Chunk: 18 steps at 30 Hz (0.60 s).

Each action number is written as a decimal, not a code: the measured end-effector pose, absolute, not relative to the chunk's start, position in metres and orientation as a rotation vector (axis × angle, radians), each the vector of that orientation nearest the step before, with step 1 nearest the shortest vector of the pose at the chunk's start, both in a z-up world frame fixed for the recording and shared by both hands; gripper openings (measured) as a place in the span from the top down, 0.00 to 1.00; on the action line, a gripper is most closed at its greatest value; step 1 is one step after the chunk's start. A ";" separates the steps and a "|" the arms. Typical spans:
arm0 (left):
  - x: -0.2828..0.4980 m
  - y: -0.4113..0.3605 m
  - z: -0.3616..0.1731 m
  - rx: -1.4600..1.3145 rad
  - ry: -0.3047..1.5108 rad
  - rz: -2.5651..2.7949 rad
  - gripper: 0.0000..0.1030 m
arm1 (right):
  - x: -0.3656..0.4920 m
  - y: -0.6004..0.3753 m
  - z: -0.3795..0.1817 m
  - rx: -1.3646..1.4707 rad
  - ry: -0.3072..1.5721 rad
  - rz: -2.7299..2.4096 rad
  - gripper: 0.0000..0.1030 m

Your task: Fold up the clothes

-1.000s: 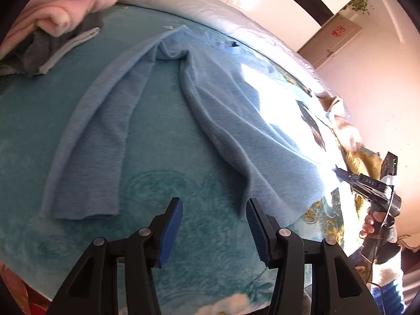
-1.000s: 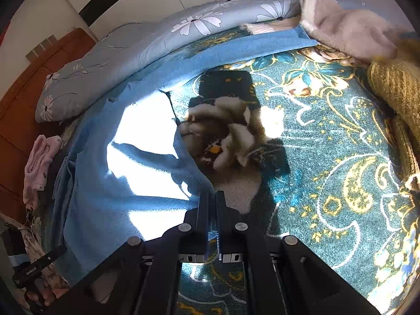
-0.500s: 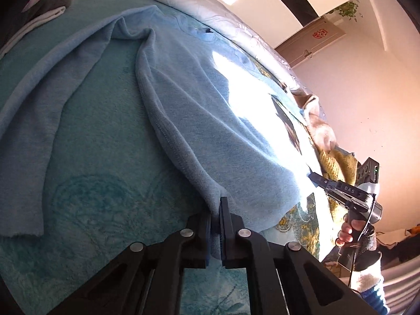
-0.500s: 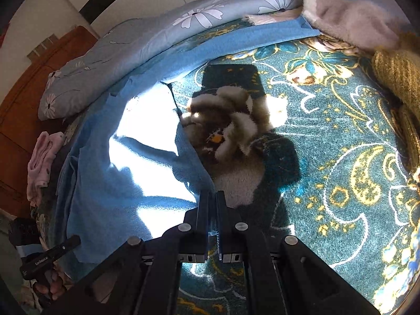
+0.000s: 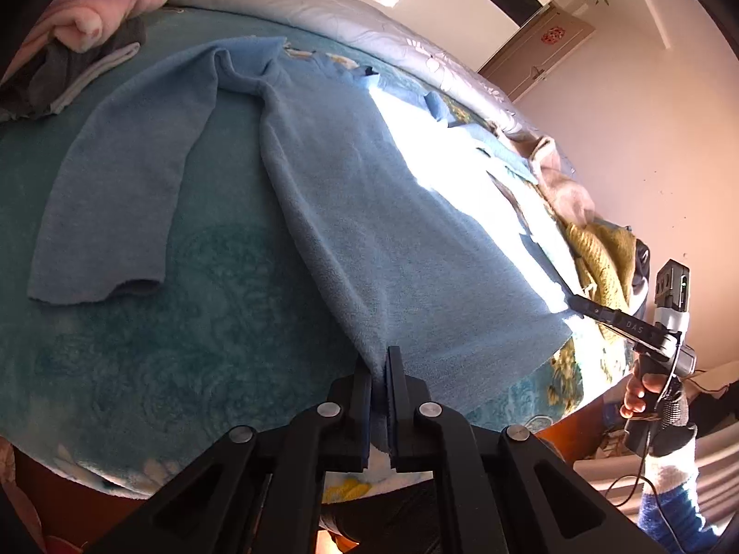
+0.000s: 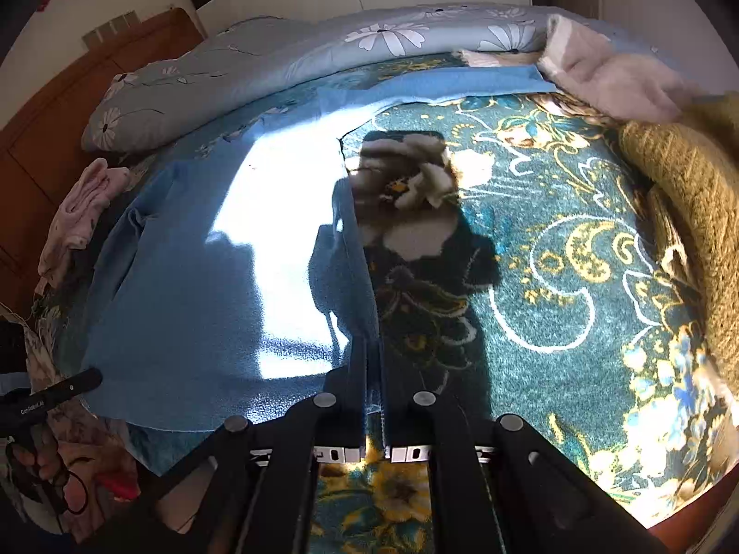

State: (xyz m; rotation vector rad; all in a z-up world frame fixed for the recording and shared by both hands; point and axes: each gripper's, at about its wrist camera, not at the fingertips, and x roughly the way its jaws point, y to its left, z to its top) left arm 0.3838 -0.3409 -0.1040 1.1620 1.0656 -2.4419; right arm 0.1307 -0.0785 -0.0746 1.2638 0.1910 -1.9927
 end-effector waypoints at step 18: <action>0.445 -0.384 -0.054 0.874 0.853 -2.336 0.43 | 0.138 -0.068 -0.070 1.232 0.150 -2.070 0.53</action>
